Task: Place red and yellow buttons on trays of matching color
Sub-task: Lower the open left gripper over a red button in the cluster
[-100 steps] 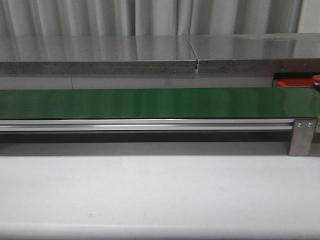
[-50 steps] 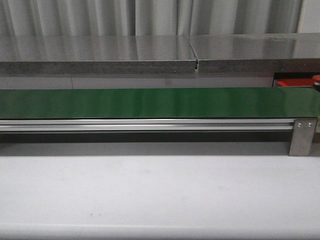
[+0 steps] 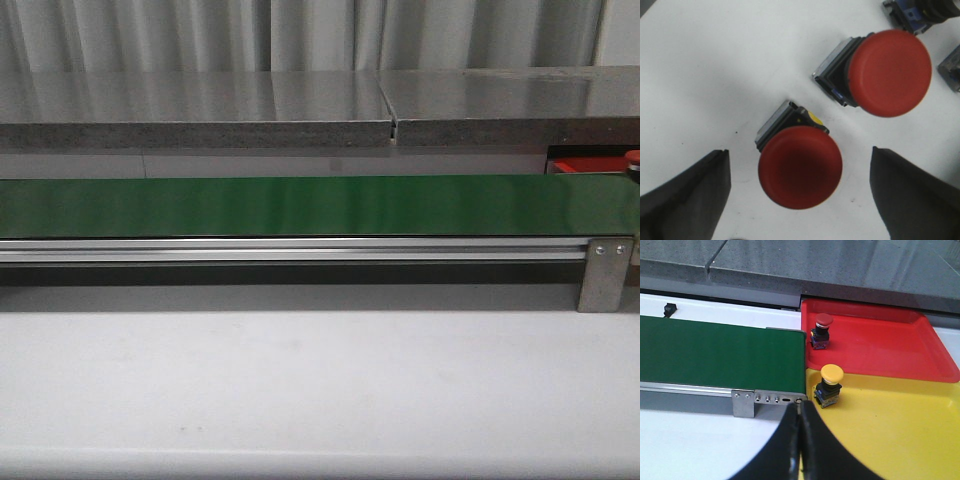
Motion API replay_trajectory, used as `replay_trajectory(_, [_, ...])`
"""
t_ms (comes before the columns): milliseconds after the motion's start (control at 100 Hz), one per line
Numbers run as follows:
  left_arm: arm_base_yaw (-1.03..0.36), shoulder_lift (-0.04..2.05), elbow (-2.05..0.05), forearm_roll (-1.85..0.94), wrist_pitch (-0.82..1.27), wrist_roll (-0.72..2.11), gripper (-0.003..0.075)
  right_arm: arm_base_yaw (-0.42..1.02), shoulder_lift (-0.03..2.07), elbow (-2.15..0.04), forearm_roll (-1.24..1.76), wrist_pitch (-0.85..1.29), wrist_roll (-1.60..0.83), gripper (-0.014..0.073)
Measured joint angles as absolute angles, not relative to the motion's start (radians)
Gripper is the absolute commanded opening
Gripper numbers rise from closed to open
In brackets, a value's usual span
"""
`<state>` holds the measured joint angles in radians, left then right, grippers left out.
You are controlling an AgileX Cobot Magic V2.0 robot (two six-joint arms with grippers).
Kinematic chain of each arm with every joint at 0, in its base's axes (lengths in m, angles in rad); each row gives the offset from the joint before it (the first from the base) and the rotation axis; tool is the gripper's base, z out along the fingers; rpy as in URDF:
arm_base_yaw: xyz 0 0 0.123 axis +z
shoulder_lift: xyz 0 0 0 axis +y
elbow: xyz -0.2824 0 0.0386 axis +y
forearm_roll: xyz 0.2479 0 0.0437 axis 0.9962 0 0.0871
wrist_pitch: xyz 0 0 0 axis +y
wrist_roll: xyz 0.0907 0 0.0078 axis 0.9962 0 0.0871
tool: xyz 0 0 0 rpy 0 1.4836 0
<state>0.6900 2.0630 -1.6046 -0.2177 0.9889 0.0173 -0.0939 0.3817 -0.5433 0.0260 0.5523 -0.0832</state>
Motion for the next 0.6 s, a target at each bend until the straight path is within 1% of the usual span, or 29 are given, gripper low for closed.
replay_trajectory(80, [0.690, 2.078, -1.608, -0.218, 0.983, 0.017, 0.0454, -0.094, 0.382, -0.543, 0.026, 0.552, -0.083, -0.0118])
replay_trajectory(130, [0.690, 2.089, -1.608, -0.218, 0.980, 0.017, 0.0382, -0.094, 0.382, -0.543, 0.026, 0.552, -0.083, -0.0118])
replay_trajectory(200, [0.690, 2.097, -1.608, -0.218, 0.976, 0.017, 0.0300, -0.094, 0.382, -0.543, 0.026, 0.552, -0.083, -0.0118])
replay_trajectory(300, [0.690, 2.101, -1.608, -0.218, 0.967, 0.017, 0.0221, -0.094, 0.382, -0.543, 0.026, 0.552, -0.083, -0.0118])
replay_trajectory(350, [0.690, 2.101, -1.608, -0.218, 0.962, 0.017, 0.0206, -0.094, 0.382, -0.543, 0.026, 0.552, -0.083, -0.0118])
replay_trajectory(600, [0.690, 2.080, -1.608, -0.218, 0.956, 0.035, 0.0207, -0.094, 0.382, -0.543, 0.026, 0.552, -0.083, -0.0118])
